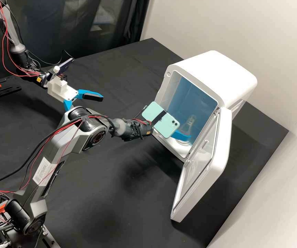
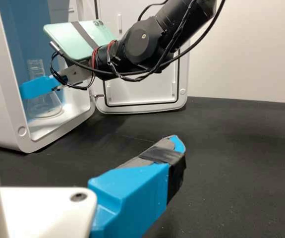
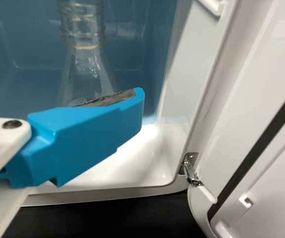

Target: Take the flask out of the incubator

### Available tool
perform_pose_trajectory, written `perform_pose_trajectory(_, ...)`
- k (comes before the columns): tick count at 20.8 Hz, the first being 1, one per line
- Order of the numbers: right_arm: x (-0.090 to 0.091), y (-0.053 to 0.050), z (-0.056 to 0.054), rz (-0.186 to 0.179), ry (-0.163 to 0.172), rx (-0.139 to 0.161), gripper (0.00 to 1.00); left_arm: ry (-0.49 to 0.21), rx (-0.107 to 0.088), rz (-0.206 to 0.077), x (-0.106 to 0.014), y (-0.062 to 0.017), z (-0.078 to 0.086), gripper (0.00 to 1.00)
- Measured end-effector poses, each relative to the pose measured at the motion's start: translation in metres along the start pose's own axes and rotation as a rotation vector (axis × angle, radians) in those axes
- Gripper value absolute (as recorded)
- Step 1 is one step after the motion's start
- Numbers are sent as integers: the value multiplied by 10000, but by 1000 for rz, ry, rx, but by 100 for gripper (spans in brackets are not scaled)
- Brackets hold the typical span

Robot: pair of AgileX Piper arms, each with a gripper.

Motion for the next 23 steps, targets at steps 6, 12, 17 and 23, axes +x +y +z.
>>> perform_pose_trajectory(6, 112, -134, 58, -33, -43, -9, 100, 1, -2, -4, 3, -12, -4, 100)
perform_pose_trajectory(12, 151, -146, 41, -32, -37, -20, 100, 2, -4, -12, 6, -31, -10, 100)
perform_pose_trajectory(17, 204, -174, 71, -38, -43, -20, 100, 2, -5, -13, 7, -36, -11, 100)
perform_pose_trajectory(23, 275, -122, 202, -60, -34, 139, 0, 4, -8, -23, 13, -61, -19, 100)
